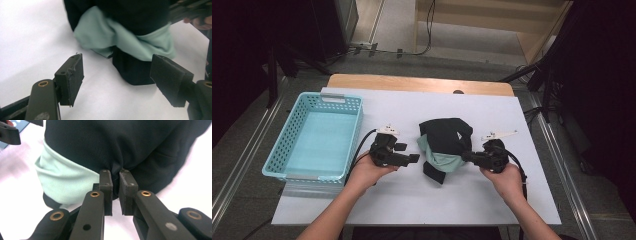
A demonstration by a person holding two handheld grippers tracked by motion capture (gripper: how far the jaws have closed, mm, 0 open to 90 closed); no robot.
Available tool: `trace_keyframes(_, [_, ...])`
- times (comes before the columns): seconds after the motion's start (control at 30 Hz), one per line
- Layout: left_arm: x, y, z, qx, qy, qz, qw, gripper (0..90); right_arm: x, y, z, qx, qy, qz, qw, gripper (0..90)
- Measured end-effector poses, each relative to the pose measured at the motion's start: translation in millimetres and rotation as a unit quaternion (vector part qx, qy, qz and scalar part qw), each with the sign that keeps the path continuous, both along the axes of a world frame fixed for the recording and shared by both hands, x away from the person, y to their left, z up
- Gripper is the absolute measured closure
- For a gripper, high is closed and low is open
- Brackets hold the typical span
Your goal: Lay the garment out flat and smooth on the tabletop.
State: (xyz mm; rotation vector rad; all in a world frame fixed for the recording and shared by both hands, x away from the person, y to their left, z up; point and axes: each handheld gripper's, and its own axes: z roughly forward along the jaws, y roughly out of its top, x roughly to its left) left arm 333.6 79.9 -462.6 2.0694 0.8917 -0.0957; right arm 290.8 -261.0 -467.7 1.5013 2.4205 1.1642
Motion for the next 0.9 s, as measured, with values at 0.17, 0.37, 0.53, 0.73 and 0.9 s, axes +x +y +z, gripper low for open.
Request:
trace_keyframes(0.17, [1.4, -3.5, -0.1, 0.008, -0.01, -0.006, 0.9999, 29.2, -1.9, -14.2, 4.9, 0.008, -0.001, -0.018, 0.9998, 80.3])
trace_keyframes(0.37, [4.3, -5.4, 0.5, 0.006, -0.017, -0.005, 0.9998, 30.1, -5.0, -23.2, 7.9, 0.009, 0.0, -0.026, 0.9996, 80.4])
trace_keyframes(0.53, [7.6, -9.2, 0.3, 0.016, -0.02, -0.008, 0.9997, 31.0, -8.9, -27.1, 10.8, 0.005, -0.001, -0.028, 0.9996, 80.4])
trace_keyframes(0.73, [12.1, -14.8, 0.0, 0.029, -0.017, -0.013, 0.9994, 31.7, -14.4, -36.4, 11.9, 0.004, -0.001, -0.035, 0.9994, 80.4])
trace_keyframes(0.9, [17.0, -19.3, -2.5, 0.033, -0.025, -0.012, 0.9991, 31.7, -17.5, -43.3, 10.1, 0.003, 0.008, -0.042, 0.9991, 80.4])
